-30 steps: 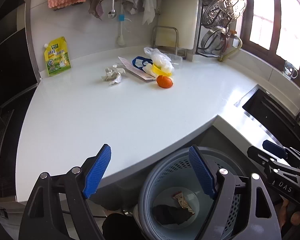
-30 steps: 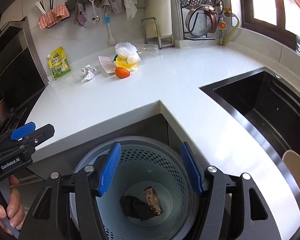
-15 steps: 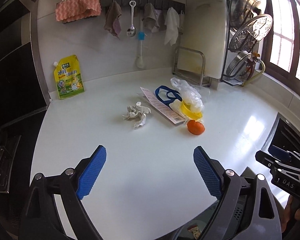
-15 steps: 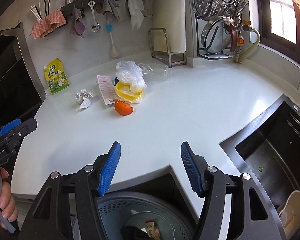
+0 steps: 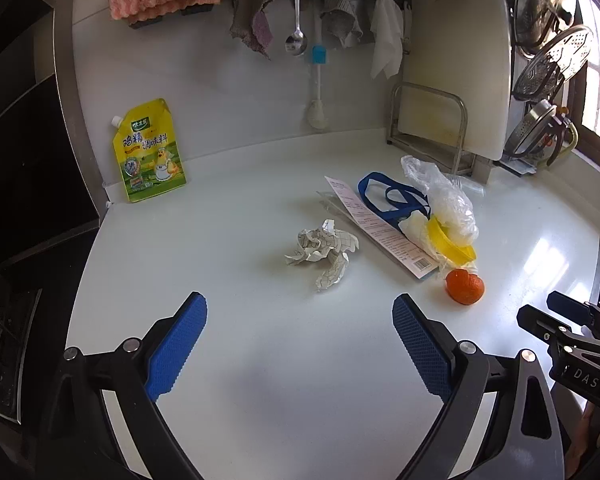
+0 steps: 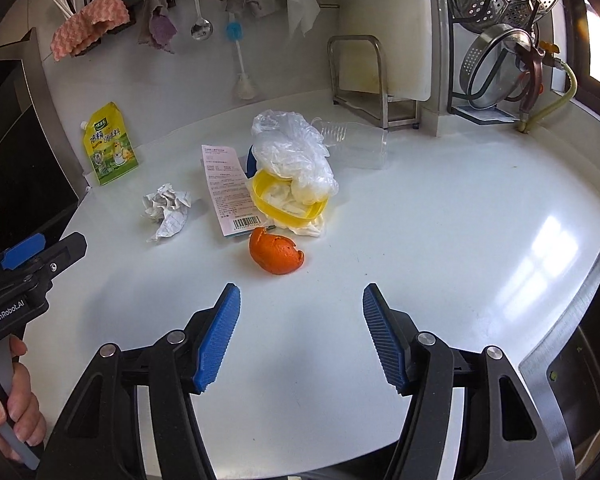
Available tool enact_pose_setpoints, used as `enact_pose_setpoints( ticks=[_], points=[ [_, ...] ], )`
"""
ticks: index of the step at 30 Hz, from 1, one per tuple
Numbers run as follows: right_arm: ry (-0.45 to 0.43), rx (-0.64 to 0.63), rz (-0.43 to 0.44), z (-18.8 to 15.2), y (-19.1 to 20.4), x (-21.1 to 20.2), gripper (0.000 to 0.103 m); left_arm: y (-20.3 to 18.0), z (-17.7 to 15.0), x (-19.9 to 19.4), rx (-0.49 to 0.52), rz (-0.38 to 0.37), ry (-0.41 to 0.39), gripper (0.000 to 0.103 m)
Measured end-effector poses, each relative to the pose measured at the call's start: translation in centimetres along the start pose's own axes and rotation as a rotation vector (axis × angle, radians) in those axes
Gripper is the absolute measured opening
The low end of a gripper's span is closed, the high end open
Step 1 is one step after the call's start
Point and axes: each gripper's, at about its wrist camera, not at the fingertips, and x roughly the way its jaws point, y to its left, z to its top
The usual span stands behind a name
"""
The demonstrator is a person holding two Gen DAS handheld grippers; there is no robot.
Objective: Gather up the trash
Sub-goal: 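Grasp the crumpled white paper with the left tool while the right tool grasps the orange peel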
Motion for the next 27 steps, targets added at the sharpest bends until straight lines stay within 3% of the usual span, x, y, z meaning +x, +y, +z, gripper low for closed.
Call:
enact_pose_setpoints(
  ticks=[8,22,24,27],
  points=[
    [0.035,-0.004,0.017,1.6,0.7,3.6,0.064,0.5,1.0,3.2,-0.004,0.012,0.04,0.093],
    [0.087,-0.06,-0.052,2.6,2.0,7.8,0.065,1.2,0.8,6.5,-0.03,0.009,0.107,0.094],
    [0.082,-0.073,-0.062,2.6,2.2,7.8,0.051,1.0,1.0,6.6,-0.028,0.008,0.109,0.094],
    [0.08,-0.089,-0.057,2.5,2.4,7.6,0.038,0.9,1.1,6.8,-0.033,0.006,0.108,0.094]
  ],
)
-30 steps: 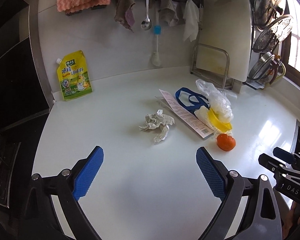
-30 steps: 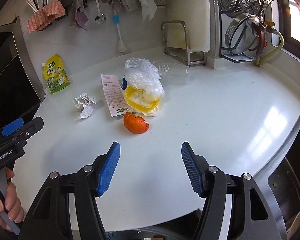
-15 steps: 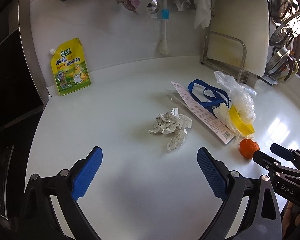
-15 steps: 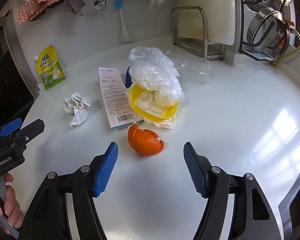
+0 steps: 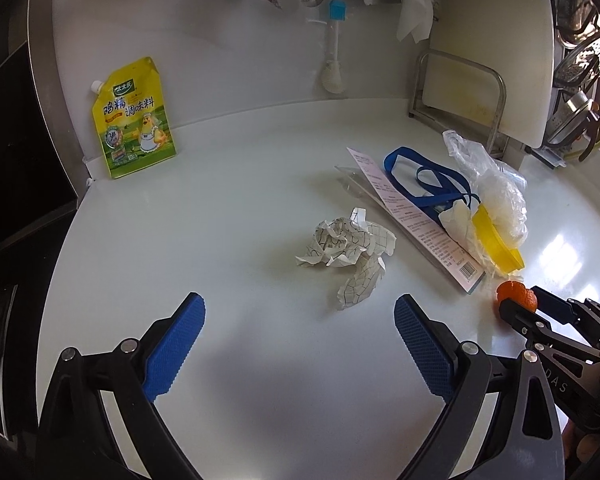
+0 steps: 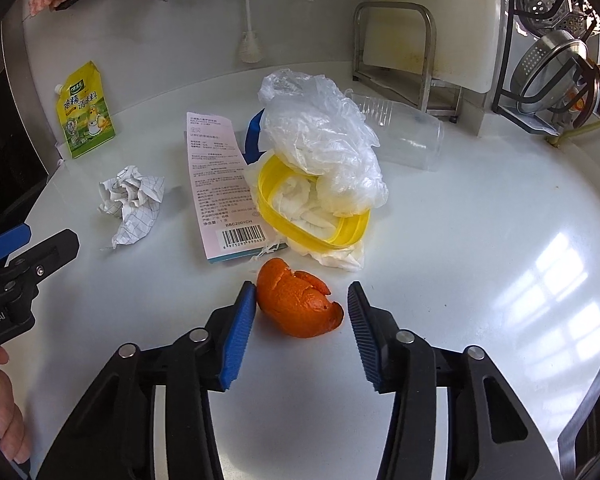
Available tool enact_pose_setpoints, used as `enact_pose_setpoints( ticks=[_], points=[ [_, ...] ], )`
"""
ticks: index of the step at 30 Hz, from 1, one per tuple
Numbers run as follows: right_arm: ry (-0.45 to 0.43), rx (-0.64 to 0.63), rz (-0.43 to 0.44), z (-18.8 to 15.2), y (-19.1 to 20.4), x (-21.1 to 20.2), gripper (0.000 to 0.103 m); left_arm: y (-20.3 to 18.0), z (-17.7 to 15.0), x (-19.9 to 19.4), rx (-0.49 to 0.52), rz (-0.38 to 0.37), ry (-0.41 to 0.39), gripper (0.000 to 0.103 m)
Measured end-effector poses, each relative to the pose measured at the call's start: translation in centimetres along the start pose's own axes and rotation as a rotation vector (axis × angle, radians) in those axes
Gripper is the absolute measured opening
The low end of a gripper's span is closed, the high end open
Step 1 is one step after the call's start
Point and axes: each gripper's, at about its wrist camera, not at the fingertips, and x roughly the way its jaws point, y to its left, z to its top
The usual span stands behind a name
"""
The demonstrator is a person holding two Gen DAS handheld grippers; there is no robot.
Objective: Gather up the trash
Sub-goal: 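Grasp the crumpled white paper with the left tool while the right tool grasps the orange peel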
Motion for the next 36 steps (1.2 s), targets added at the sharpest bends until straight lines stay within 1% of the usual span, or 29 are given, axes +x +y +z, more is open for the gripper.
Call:
enact_pose_setpoints(
  ticks=[3,4,9,12,15,18,24,26,27,28,29,30,31,32,34,36],
  points=[
    [-0.008,-0.017,-0.009,-0.2,0.3,-0.5,0.031,-0.1,0.1,0.2,-0.004,-0.006,0.003,0.094],
    [-0.008,-0.013,-0.002,-0.3,0.2,-0.6,0.031,-0.1,0.1,0.3,-0.005,-0.011,0.006,0.094],
    [-0.019,0.053,0.018,-0.9,-1.8,-1.9,0.025,-0.3,0.3,0.9,-0.02,-0.02,0.015,0.094],
    [-0.035,0.089,0.02,-1.2,-3.2,-2.8,0.025,-0.8,0.8,1.4,-0.022,-0.014,0.016,0.094],
    [-0.047,0.118,0.027,-1.5,-4.3,-3.6,0.025,-1.8,1.3,2.2,-0.004,-0.002,0.027,0.094],
    [-0.055,0.127,0.03,-1.8,-4.9,-4.1,0.025,-2.6,1.8,3.3,0.012,0.009,0.042,0.094],
    [-0.063,0.145,0.042,-2.2,-5.5,-4.6,0.025,-3.2,2.6,5.3,0.009,0.024,0.082,0.093],
    [-0.065,0.15,0.047,-2.3,-5.7,-4.6,0.025,-3.4,2.6,5.7,0.013,0.028,0.087,0.085],
    [-0.065,0.151,0.05,-2.4,-5.7,-4.6,0.025,-3.5,2.6,5.9,0.016,0.027,0.093,0.076],
    [-0.066,0.151,0.051,-2.4,-5.7,-4.7,0.025,-3.5,2.5,6.1,0.017,0.024,0.101,0.07],
    [-0.067,0.151,0.052,-2.4,-5.7,-4.7,0.025,-3.6,2.5,6.3,0.018,0.024,0.104,0.068],
    [-0.067,0.152,0.054,-2.4,-5.7,-4.7,0.025,-3.7,2.4,6.4,0.021,0.022,0.105,0.062],
    [-0.068,0.151,0.056,-2.4,-5.6,-4.8,0.025,-3.7,2.4,6.5,0.023,0.018,0.107,0.054],
    [-0.068,0.151,0.057,-2.5,-5.6,-4.8,0.025,-3.8,2.3,6.6,0.026,0.014,0.11,0.05],
    [-0.068,0.151,0.058,-2.7,-5.6,-4.8,0.025,-3.9,2.2,6.7,0.034,0.001,0.116,0.038],
    [-0.066,0.154,0.059,-2.9,-5.6,-4.8,0.025,-4.1,2.2,6.7,0.042,-0.01,0.12,0.029]
  ],
)
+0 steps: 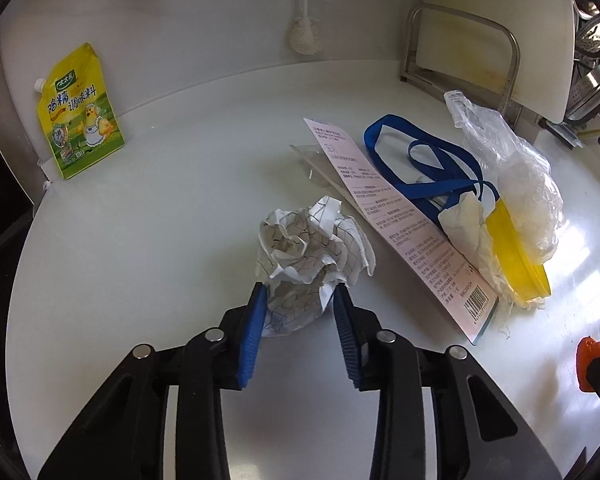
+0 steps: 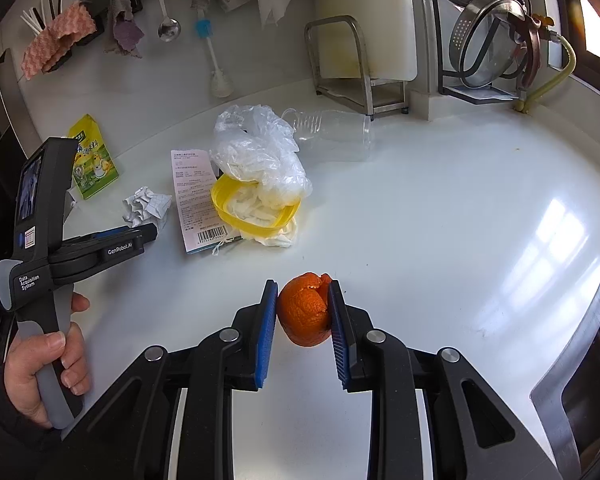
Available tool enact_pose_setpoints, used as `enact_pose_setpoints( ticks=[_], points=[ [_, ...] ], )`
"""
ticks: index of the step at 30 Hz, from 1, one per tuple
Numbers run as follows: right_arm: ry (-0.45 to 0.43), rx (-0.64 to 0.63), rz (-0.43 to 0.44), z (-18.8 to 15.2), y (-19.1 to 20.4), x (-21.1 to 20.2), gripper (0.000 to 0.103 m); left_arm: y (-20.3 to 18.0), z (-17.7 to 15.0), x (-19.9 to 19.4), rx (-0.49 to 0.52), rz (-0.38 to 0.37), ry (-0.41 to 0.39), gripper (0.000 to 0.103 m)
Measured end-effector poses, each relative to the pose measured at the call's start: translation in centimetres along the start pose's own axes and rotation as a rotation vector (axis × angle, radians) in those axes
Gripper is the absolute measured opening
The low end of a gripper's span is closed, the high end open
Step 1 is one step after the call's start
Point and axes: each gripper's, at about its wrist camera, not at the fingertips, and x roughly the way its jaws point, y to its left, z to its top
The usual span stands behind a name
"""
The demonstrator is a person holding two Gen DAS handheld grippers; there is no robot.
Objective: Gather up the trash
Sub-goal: 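Grasp the crumpled white paper with the left tool while the right tool grasps the orange peel, then carry paper and peel over the bin and open both tools to drop them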
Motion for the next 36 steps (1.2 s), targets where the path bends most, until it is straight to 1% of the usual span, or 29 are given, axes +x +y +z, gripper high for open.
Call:
enact_pose_setpoints(
  ticks=[2,3,6,12,15,20,28,36],
  points=[
    [0.001,0.004,0.002,-0.2,-0.1,-0.1,0.025,-0.2,-0.1,-0.3,0.008,-0.003,-0.005,0.027],
    [0.0,0.005,0.002,-0.3,-0.1,-0.2,0.025,-0.3,-0.2,-0.5,0.012,-0.004,-0.008,0.024],
    [-0.003,0.011,0.003,-0.6,-0.3,-0.5,0.025,-0.7,-0.7,-1.4,0.028,-0.01,-0.015,0.022],
    [-0.012,0.023,0.001,-1.6,-0.4,-1.8,0.025,-1.2,-2.3,-4.5,0.043,-0.018,-0.055,0.022],
    [-0.019,0.022,-0.001,-2.3,-0.2,-2.7,0.025,-1.3,-3.6,-6.5,0.053,-0.01,-0.081,0.022],
    [-0.029,0.02,0.002,-3.7,0.3,-4.7,0.025,-1.3,-6.1,-9.8,0.055,-0.01,-0.1,0.022],
    [-0.037,0.032,0.021,-7.3,1.0,-8.5,0.025,-1.6,-10.5,-14.9,0.058,-0.037,-0.131,0.022],
    [-0.042,0.055,0.013,-12.2,1.1,-12.7,0.025,-2.9,-15.4,-19.2,0.075,-0.066,-0.155,0.022]
  ],
)
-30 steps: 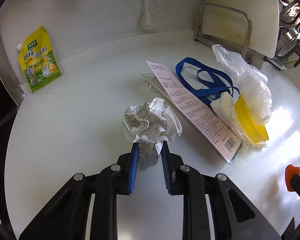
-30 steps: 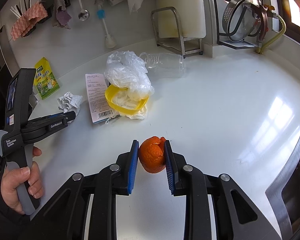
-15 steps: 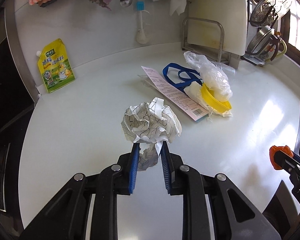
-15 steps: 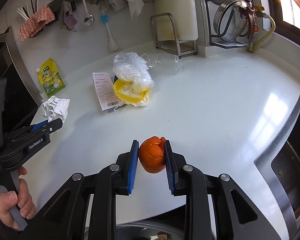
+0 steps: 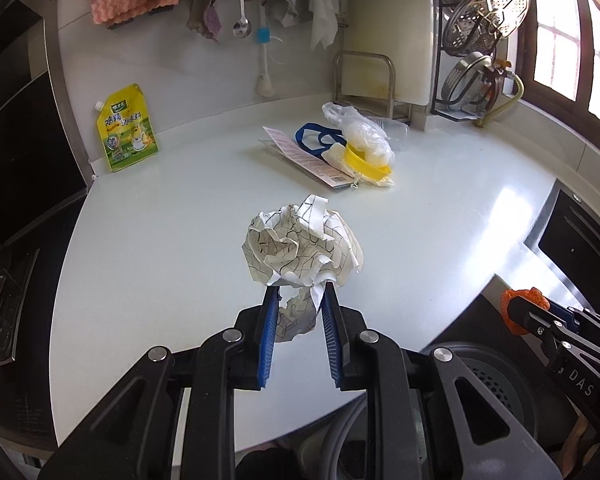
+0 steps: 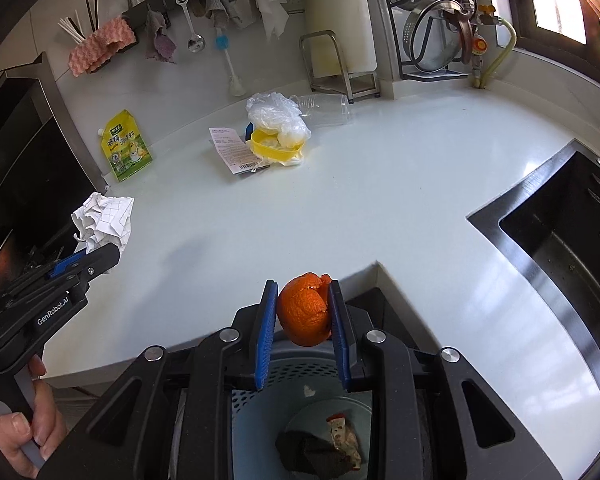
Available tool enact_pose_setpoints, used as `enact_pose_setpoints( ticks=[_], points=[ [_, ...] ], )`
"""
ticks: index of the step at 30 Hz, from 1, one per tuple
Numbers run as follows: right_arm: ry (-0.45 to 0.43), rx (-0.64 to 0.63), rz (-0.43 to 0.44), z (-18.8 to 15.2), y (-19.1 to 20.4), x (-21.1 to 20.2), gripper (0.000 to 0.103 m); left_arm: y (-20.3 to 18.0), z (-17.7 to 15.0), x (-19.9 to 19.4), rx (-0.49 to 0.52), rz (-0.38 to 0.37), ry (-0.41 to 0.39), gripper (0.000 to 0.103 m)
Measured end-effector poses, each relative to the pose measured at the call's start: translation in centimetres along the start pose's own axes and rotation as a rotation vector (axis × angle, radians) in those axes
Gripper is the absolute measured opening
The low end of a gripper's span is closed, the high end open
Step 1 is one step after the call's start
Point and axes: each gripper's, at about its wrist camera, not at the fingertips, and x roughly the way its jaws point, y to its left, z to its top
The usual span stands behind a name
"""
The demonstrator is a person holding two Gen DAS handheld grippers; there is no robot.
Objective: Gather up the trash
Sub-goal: 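Carry paper and peel over the bin and open both tools to drop them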
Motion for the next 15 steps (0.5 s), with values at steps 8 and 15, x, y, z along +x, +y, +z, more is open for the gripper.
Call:
enact_pose_setpoints(
  ticks=[8,15],
  points=[
    [0.001,0.022,-0.011,-5.0,-1.3,-3.4,0.025,-2.3,-4.6,-2.9,0.024,-0.017,-0.009,0.022],
    [-0.011,0.018,-0.021,-7.7,-2.1,-6.2,0.025,-4.6,-8.0,-4.5,0.054,-0.063,0.015,0.022]
  ],
)
